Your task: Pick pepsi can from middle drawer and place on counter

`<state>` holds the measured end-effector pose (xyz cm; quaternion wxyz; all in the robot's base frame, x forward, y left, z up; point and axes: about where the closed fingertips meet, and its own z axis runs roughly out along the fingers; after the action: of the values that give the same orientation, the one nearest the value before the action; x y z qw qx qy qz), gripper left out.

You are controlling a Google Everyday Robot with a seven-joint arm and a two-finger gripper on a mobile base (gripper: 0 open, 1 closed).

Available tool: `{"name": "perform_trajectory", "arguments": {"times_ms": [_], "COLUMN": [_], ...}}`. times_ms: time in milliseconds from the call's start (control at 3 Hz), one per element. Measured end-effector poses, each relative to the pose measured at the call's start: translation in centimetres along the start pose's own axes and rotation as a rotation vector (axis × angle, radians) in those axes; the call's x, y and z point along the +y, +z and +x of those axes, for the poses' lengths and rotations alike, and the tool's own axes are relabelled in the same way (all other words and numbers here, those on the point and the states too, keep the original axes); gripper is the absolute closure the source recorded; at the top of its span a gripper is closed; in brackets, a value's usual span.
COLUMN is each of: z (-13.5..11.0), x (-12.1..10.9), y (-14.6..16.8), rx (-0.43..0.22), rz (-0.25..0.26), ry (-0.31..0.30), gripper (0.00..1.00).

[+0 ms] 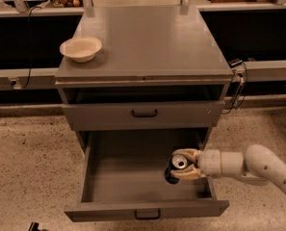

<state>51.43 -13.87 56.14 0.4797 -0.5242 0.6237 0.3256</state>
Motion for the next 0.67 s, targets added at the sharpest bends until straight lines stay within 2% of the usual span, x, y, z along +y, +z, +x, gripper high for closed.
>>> {"name": "perform_trajectory", "arguments": {"times_ms": [333, 667], "z": [-5.2, -10.6], "x": [-0.7, -2.4], "y": [-3.9, -7.7], "rx": [0.073, 0.094], "rz": [-0.016, -0.039], "ry": [-0.059, -0.084], "gripper": [1.0, 1.0]}}
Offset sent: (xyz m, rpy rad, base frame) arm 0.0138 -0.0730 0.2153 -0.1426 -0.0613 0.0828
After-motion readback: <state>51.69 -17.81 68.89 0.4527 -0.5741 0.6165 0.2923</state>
